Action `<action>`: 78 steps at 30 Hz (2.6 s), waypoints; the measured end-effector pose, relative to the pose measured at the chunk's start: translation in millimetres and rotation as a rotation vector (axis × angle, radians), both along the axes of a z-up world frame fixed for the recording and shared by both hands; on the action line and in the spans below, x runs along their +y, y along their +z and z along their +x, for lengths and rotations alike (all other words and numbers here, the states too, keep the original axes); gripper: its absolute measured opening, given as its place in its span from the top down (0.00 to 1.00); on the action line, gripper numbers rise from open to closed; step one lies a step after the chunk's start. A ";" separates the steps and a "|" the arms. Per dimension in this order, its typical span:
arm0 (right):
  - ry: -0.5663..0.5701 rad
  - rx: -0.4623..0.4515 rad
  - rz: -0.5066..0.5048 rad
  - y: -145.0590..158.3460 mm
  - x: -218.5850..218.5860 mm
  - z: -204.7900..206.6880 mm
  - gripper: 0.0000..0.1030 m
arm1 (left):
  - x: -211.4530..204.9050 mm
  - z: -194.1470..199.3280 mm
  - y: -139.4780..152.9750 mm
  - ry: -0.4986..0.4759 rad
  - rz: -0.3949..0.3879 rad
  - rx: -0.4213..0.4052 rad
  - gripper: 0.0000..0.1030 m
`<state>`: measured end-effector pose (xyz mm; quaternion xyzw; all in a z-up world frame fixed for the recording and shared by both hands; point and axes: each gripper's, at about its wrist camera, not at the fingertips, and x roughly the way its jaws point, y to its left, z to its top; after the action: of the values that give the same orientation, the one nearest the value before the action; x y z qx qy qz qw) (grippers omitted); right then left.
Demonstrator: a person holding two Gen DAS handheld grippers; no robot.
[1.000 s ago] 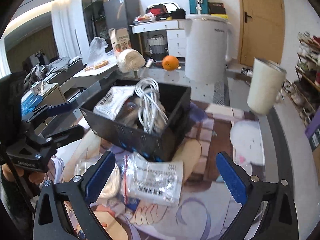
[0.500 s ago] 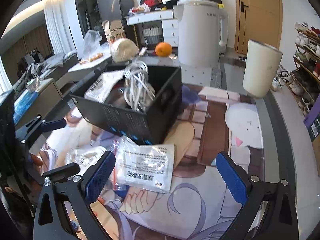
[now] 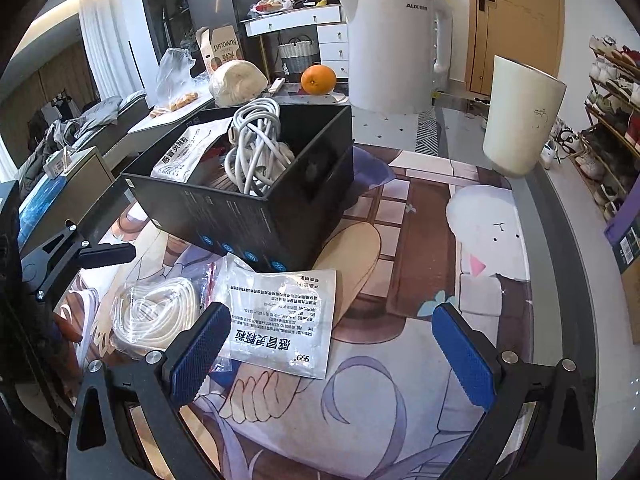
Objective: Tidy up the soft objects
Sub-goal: 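Grasp the white printed packet on the mat with the right gripper, then grasp the bagged white rope coil with the left gripper while the right holds the packet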
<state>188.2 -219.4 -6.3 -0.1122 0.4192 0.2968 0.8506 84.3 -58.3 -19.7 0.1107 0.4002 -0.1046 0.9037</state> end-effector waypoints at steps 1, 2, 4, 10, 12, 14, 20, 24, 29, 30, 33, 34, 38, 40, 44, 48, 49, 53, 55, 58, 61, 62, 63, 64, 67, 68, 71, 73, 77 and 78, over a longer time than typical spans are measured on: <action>-0.001 0.001 -0.001 -0.3 -0.2 0.2 0.01 | -0.5 1.6 -0.9 0.003 0.007 0.005 0.00; -0.002 0.001 -0.001 -0.7 -0.4 0.5 0.01 | -0.7 3.5 -1.7 0.008 0.009 0.014 0.00; -0.003 0.004 -0.002 -1.6 -0.2 1.3 0.01 | 2.0 6.5 -2.4 0.026 0.001 0.026 0.00; -0.002 0.015 -0.009 -5.3 1.6 1.7 0.01 | 19.3 10.0 -4.2 0.097 -0.062 0.053 0.00; -0.003 0.024 -0.015 -7.8 3.8 2.3 0.01 | 25.7 9.1 -5.2 0.111 -0.075 0.060 0.00; 0.001 0.030 -0.020 -10.5 7.2 2.2 0.01 | 32.5 7.3 -6.1 0.126 -0.082 0.064 0.00; 0.033 0.033 -0.042 -16.4 21.4 -4.0 0.01 | 46.9 4.6 -7.2 0.162 -0.105 0.070 0.00; 0.028 0.041 -0.059 -21.5 29.0 -4.2 0.01 | 57.1 5.9 -9.2 0.189 -0.129 0.081 0.00; 0.039 0.035 -0.080 -23.3 43.8 -6.7 0.01 | 60.9 5.8 -10.4 0.202 -0.147 0.085 0.00; 0.041 0.033 -0.085 -23.5 46.7 -6.9 0.01 | 60.7 5.7 -10.3 0.201 -0.144 0.085 0.00; 0.033 0.017 -0.116 -25.3 55.0 -7.2 0.01 | 58.9 5.4 -10.5 0.195 -0.137 0.087 0.00; 0.027 0.018 -0.115 -25.4 56.3 -7.1 0.01 | 59.0 5.2 -10.4 0.195 -0.136 0.087 0.00; -0.006 0.019 -0.123 -26.1 61.5 -5.2 0.01 | 58.6 5.7 -11.1 0.193 -0.139 0.092 0.00; -0.012 0.024 -0.125 -26.2 61.6 -3.5 0.01 | 56.8 5.6 -11.3 0.187 -0.133 0.095 0.00; -0.019 0.033 -0.125 -25.9 55.4 0.5 0.01 | 55.4 5.9 -11.5 0.183 -0.126 0.099 0.00; -0.007 0.028 -0.121 -25.6 49.1 -1.7 0.01 | 54.2 5.4 -11.5 0.178 -0.121 0.101 0.00; -0.006 0.025 -0.117 -26.0 48.3 -1.9 0.01 | 53.3 5.5 -11.7 0.175 -0.117 0.102 0.00; 0.005 0.010 -0.105 -25.5 48.0 -4.3 0.08 | 50.6 6.0 -11.6 0.160 -0.114 0.103 0.00; 0.015 -0.001 -0.097 -23.6 44.6 -8.3 0.22 | 49.8 6.8 -11.6 0.156 -0.113 0.105 0.00; 0.035 -0.006 -0.096 -21.8 45.0 -11.8 0.31 | 49.4 6.9 -11.2 0.150 -0.113 0.105 0.00; 0.050 -0.001 -0.086 -18.8 41.6 -15.3 0.44 | 49.6 6.3 -11.3 0.149 -0.113 0.105 0.00; 0.058 0.004 -0.086 -17.5 39.8 -16.5 0.45 | 49.6 6.3 -11.4 0.149 -0.113 0.105 0.00; 0.064 0.004 -0.087 -16.7 37.0 -17.5 0.45 | 49.6 6.4 -11.4 0.149 -0.113 0.105 0.00; 0.069 0.003 -0.089 -16.3 35.8 -18.3 0.45 | 49.7 6.4 -11.4 0.149 -0.113 0.105 0.00; 0.071 0.007 -0.085 -17.0 33.2 -19.0 0.45 | 49.3 6.6 -11.4 0.147 -0.112 0.106 0.00; 0.073 0.006 -0.085 -16.9 33.3 -19.1 0.45 | 48.2 7.1 -11.3 0.145 -0.110 0.107 0.00; 0.075 0.008 -0.081 -17.1 32.4 -18.4 0.45 | 44.6 8.6 -10.6 0.130 -0.100 0.107 0.00; 0.080 0.010 -0.076 -17.5 31.1 -17.5 0.45 | 40.9 10.3 -9.8 0.120 -0.089 0.106 0.00; 0.087 0.013 -0.071 -17.4 29.9 -18.3 0.45 | 34.4 14.7 -9.3 0.103 -0.084 0.109 0.00; 0.089 0.013 -0.071 -17.5 29.7 -17.9 0.45 | 32.7 16.1 -9.1 0.100 -0.082 0.109 0.00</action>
<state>170.3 -189.7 -23.9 -0.1587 0.4296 0.3200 0.8294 100.4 -25.6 -28.8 0.0475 0.4493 -0.0813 0.8884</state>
